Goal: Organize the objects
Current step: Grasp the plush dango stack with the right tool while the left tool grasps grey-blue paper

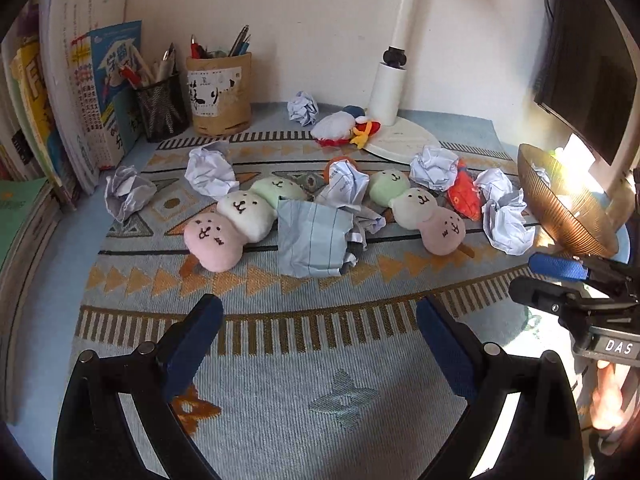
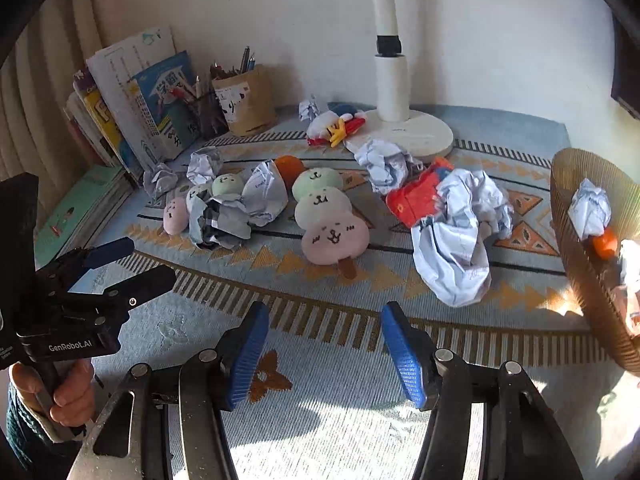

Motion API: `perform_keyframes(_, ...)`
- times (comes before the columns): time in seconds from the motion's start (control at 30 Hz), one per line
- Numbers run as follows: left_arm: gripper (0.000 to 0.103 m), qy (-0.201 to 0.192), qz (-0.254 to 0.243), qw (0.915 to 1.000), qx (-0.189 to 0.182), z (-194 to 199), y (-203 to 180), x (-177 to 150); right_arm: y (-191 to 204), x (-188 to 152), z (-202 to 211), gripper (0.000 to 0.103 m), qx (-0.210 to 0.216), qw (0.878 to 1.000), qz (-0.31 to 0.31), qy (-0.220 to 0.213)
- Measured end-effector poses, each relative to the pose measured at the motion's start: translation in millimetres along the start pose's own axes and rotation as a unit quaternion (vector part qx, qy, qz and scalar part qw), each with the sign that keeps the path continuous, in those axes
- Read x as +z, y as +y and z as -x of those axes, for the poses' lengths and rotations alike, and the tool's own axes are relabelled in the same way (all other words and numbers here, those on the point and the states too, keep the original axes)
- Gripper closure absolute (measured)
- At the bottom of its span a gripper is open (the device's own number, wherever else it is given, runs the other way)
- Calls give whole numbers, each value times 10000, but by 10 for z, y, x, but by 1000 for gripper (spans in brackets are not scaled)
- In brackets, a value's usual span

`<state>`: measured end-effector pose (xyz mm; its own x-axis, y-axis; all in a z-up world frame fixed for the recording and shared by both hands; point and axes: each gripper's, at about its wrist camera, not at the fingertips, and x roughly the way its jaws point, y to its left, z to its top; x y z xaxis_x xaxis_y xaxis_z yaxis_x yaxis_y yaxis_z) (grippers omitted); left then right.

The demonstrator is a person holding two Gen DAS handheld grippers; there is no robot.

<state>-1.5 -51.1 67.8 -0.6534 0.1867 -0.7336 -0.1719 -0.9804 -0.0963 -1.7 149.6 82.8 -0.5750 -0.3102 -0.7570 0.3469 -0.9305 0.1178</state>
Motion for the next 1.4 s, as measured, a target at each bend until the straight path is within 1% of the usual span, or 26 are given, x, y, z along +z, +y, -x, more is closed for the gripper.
perform_keyframes(0.03, 5, -23, 9, 10000, -57, 5, 54, 84, 37, 121, -5, 45, -74, 9999, 108, -46)
perform_keyframes(0.1, 5, -128, 115, 9996, -219, -55, 154, 230, 37, 324, -154, 45, -114, 9999, 122, 8)
perform_keyframes(0.23, 6, 173, 117, 9984, -525, -415, 166, 372, -36, 551, -632, 45, -124, 9991, -50, 401)
perform_keyframes(0.3, 7, 310, 48, 9982, -509, -569, 121, 393, -63, 589, -790, 45, -112, 9986, -80, 513)
perform_keyframes(0.37, 10, 387, 5, 9977, -554, -676, 85, 405, -84, 600, -920, 45, -35, 9980, -132, 610)
perform_keyframes(0.4, 13, 418, 3, 9975, -567, -717, 74, 402, -104, 595, -978, 45, -60, 9977, -162, 648)
perform_keyframes(0.47, 23, 444, -39, 9976, -527, -760, 53, 386, -109, 573, -1077, 46, -127, 9973, -120, 719)
perform_keyframes(0.5, 43, 447, -84, 9977, -500, -763, 38, 373, -108, 554, -1103, 50, -76, 9973, -121, 718)
perform_keyframes(0.53, 51, 522, -81, 9972, -525, -781, 46, 361, -106, 546, -1113, 54, 2, 9974, -132, 715)
perform_keyframes(0.63, 53, 448, 70, 9975, -542, -720, 92, 323, -61, 527, -1051, 61, -57, 9979, -71, 643)
perform_keyframes(0.7, 53, 346, 127, 9975, -604, -595, 102, 298, -26, 517, -920, 62, -21, 9987, -75, 497)
perform_keyframes(0.8, 53, 78, 115, 9971, -747, -303, 21, 239, 22, 496, -583, 62, 69, 9997, -120, 189)
perform_keyframes(0.87, 53, -92, 88, 9966, -814, -110, -69, 176, 47, 429, -321, 62, 148, 9998, -142, -9)
perform_keyframes(0.97, 53, -195, 61, 9956, -916, 74, -238, 17, 63, 155, -21, 62, 241, 9995, -215, -27)
perform_keyframes(1.03, 53, -164, 90, 9947, -1010, 89, -355, -92, 45, -131, 76, 62, 200, 9994, -259, 71)
perform_keyframes(1.13, 53, -93, 78, 9950, -995, -4, -533, -237, -60, -562, 128, 62, -58, 9987, -416, 285)
perform_keyframes(1.2, 53, -2, 118, 9942, -1072, -101, -628, -295, -170, -755, 123, 61, 18, 9974, -621, 362)
perform_keyframes(1.27, 53, 50, 88, 9952, -970, -176, -727, -320, -238, -861, 87, 61, 42, 9961, -734, 480)
perform_keyframes(1.3, 53, 72, 14, 9962, -868, -196, -770, -314, -256, -891, 105, 61, 91, 9961, -757, 446)
perform_keyframes(1.33, 53, 40, -64, 9969, -779, -194, -801, -307, -272, -905, 129, 59, 98, 9962, -765, 406)
perform_keyframes(1.37, 52, -7, -100, 9971, -752, -185, -811, -305, -269, -904, 141, 53, 78, 9963, -752, 399)
perform_keyframes(1.4, 52, -12, -114, 9971, -753, -187, -812, -306, -261, -901, 147, 50, 49, 9966, -719, 398)
